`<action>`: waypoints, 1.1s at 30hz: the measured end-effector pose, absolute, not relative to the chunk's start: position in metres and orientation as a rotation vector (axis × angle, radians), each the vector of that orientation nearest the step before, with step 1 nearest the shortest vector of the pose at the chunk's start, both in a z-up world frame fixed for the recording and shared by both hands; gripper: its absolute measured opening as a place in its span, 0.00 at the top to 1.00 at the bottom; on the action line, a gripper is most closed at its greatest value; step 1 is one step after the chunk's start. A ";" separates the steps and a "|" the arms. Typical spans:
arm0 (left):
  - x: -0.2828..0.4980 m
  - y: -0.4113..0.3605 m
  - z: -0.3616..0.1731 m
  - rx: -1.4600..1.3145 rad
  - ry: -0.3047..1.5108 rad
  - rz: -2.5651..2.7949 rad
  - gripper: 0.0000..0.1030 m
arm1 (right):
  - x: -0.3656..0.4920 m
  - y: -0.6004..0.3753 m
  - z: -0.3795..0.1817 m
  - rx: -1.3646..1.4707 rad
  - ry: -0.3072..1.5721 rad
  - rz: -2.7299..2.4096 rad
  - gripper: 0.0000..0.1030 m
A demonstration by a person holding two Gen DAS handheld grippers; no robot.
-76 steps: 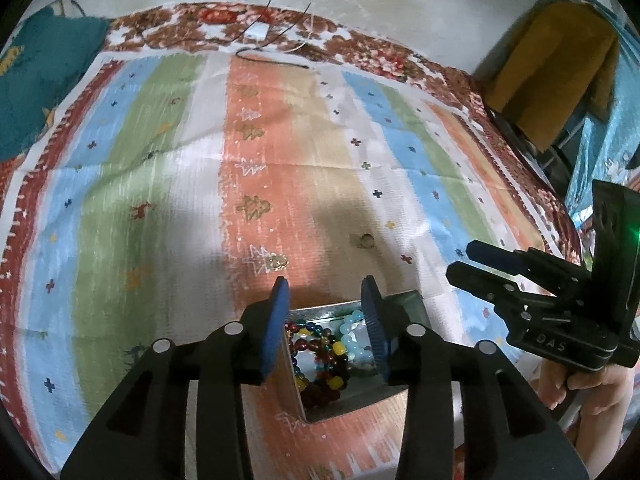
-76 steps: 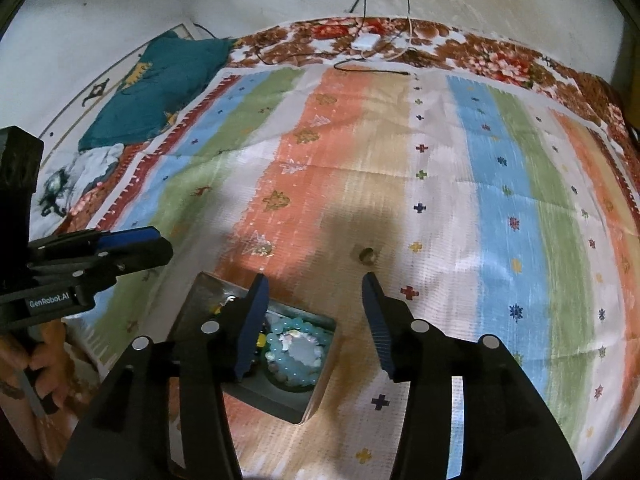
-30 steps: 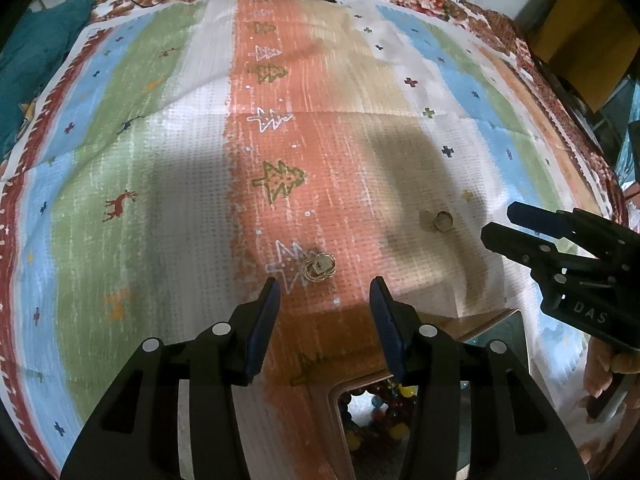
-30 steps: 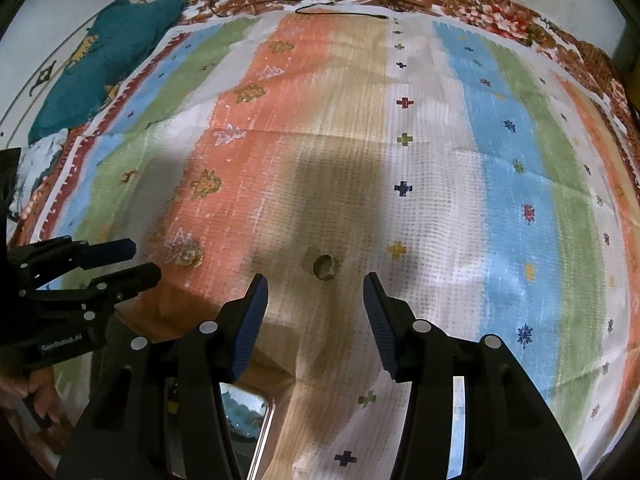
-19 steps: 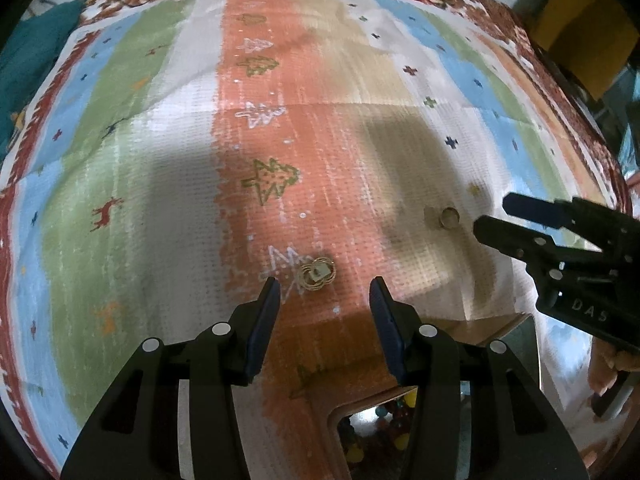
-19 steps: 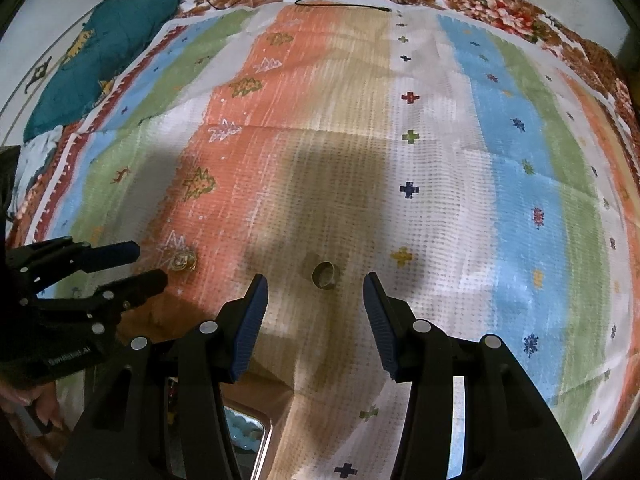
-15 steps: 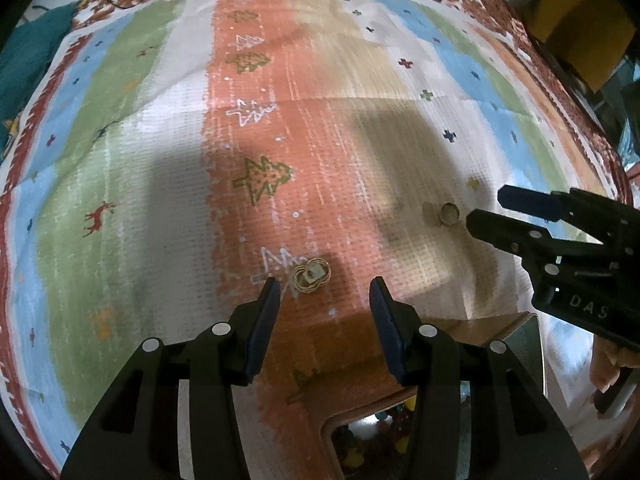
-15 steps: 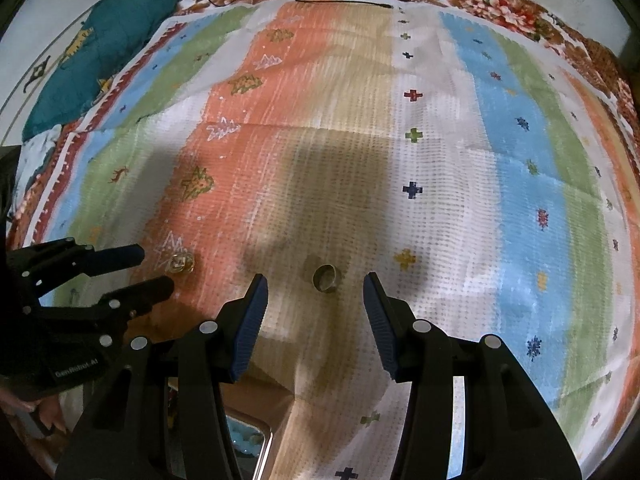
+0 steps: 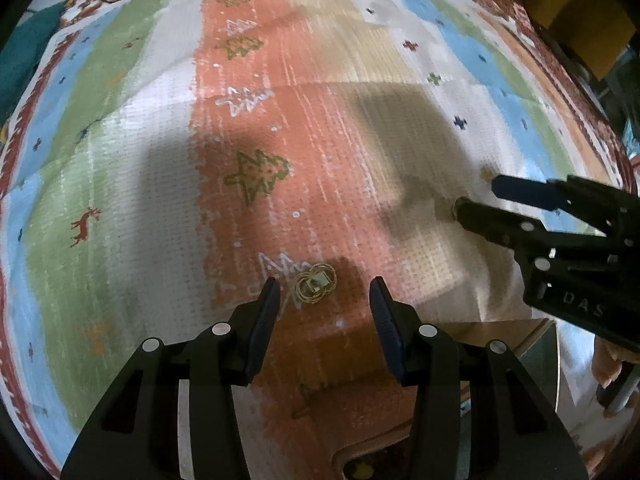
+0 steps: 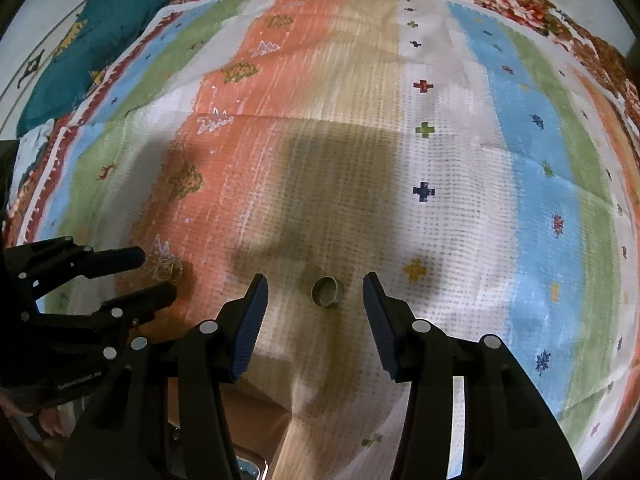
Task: Organize jewelry
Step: 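Grasp the gold charm with the left tool while the right tool grasps the silver ring, then carry the gold charm and silver ring over the tin box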
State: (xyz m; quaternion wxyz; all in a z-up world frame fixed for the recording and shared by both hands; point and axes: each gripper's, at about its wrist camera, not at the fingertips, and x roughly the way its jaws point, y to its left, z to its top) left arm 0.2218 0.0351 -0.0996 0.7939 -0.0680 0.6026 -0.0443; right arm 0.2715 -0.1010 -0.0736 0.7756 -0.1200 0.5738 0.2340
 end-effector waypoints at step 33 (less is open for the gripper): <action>0.226 0.037 -0.087 -0.156 1.275 -0.130 0.85 | 0.276 -0.110 -0.080 -0.235 1.279 0.528 0.80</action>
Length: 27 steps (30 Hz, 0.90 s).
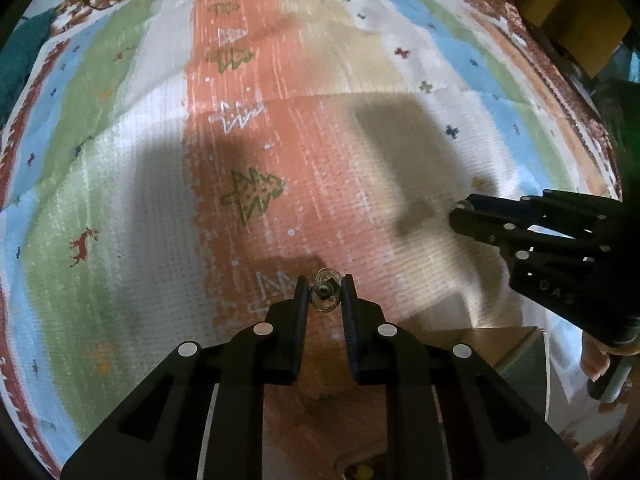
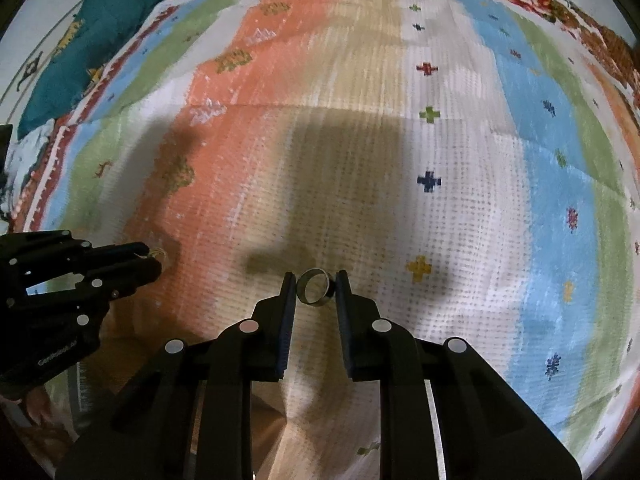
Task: Organize jewelry
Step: 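Carry the gold charm and silver ring over the tin box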
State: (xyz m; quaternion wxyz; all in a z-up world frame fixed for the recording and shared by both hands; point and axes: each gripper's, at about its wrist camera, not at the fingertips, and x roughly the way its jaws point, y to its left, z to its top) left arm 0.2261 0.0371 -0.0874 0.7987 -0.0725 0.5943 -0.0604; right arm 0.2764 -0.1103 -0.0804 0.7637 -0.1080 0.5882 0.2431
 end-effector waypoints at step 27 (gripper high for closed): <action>0.180 0.026 -0.020 -0.203 1.081 -0.186 0.85 | 0.220 -0.105 -0.008 -0.262 1.061 0.573 0.80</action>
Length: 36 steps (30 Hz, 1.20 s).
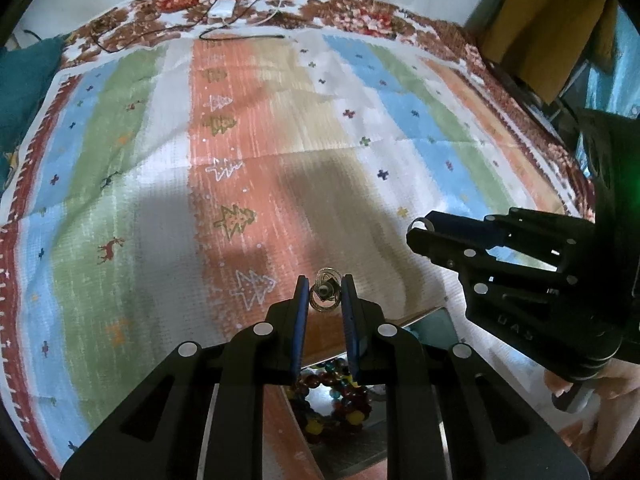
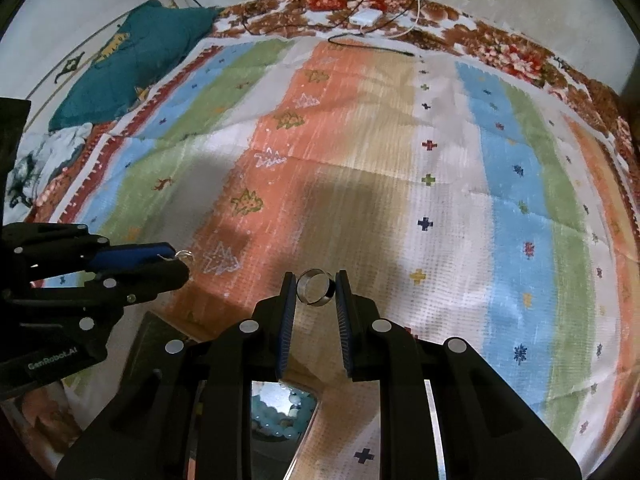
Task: Organize jewelry
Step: 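Carry the gold charm and silver ring over the tin box, then drop the charm and ring into the tin box by opening both tools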
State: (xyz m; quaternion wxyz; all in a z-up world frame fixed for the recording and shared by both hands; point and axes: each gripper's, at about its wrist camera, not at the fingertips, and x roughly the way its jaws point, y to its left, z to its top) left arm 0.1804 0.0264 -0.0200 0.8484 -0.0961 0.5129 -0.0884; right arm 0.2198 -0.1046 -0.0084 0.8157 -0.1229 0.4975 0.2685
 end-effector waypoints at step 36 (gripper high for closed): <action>0.116 0.012 0.013 -0.223 0.970 -0.232 0.85 | 0.161 -0.123 0.025 -0.200 0.974 0.657 0.80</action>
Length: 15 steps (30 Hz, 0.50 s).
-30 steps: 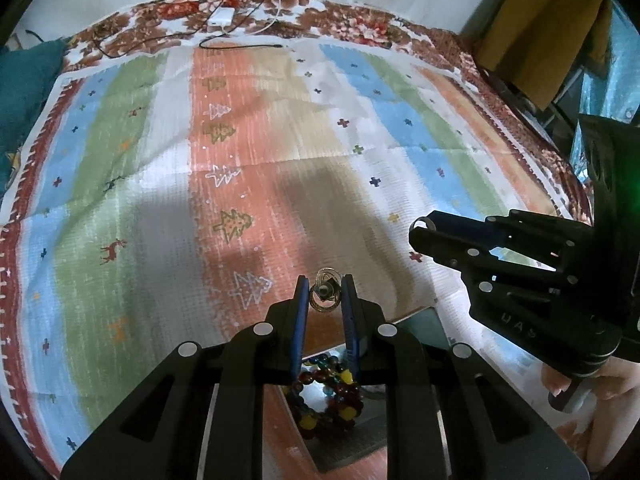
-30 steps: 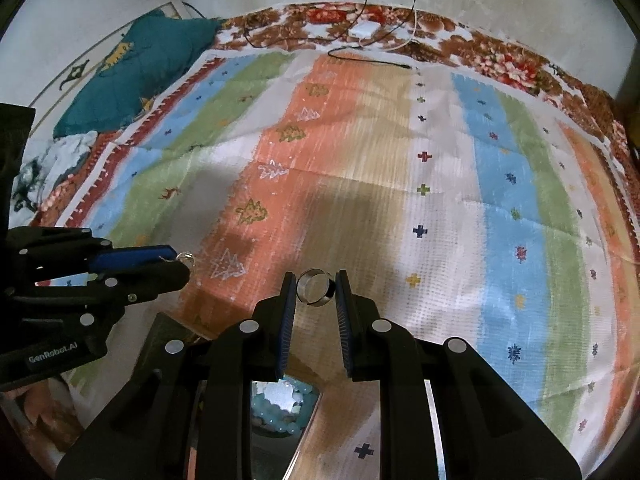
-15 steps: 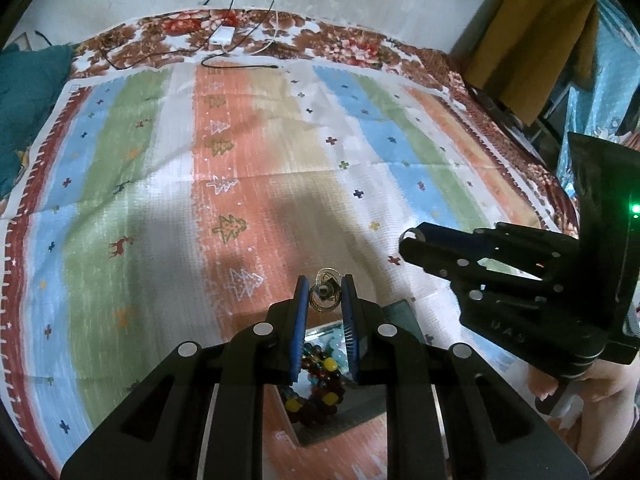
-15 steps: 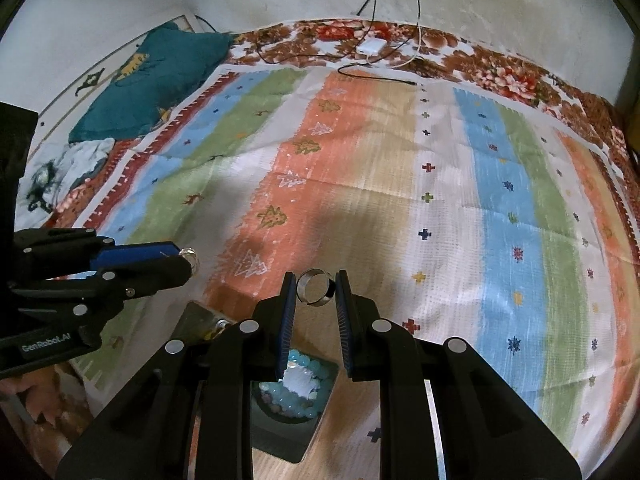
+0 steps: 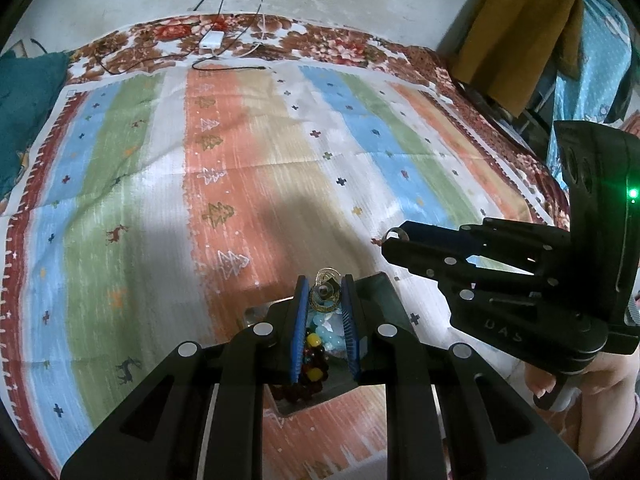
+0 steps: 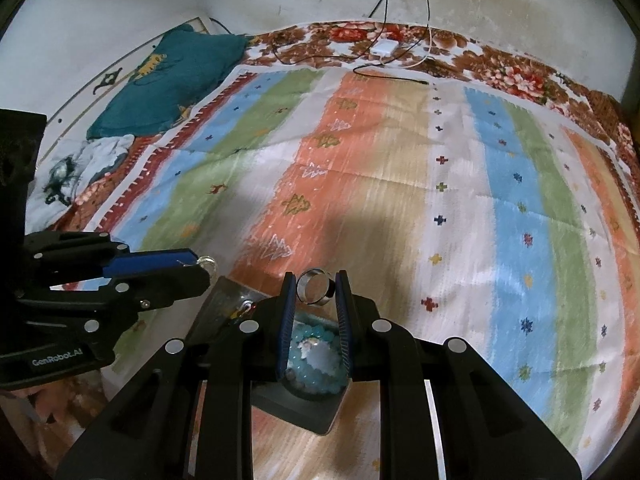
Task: Organize jewelry
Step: 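Drop the charm and ring into the tin box by opening both tools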
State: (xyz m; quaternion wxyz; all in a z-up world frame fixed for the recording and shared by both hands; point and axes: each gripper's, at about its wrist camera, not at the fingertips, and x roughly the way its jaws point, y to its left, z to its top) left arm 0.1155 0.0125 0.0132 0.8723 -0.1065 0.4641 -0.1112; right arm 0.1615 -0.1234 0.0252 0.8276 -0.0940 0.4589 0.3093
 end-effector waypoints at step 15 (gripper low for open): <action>0.107 0.018 0.004 -0.241 0.992 -0.193 0.58 | 0.153 -0.137 0.023 -0.115 1.023 0.685 0.60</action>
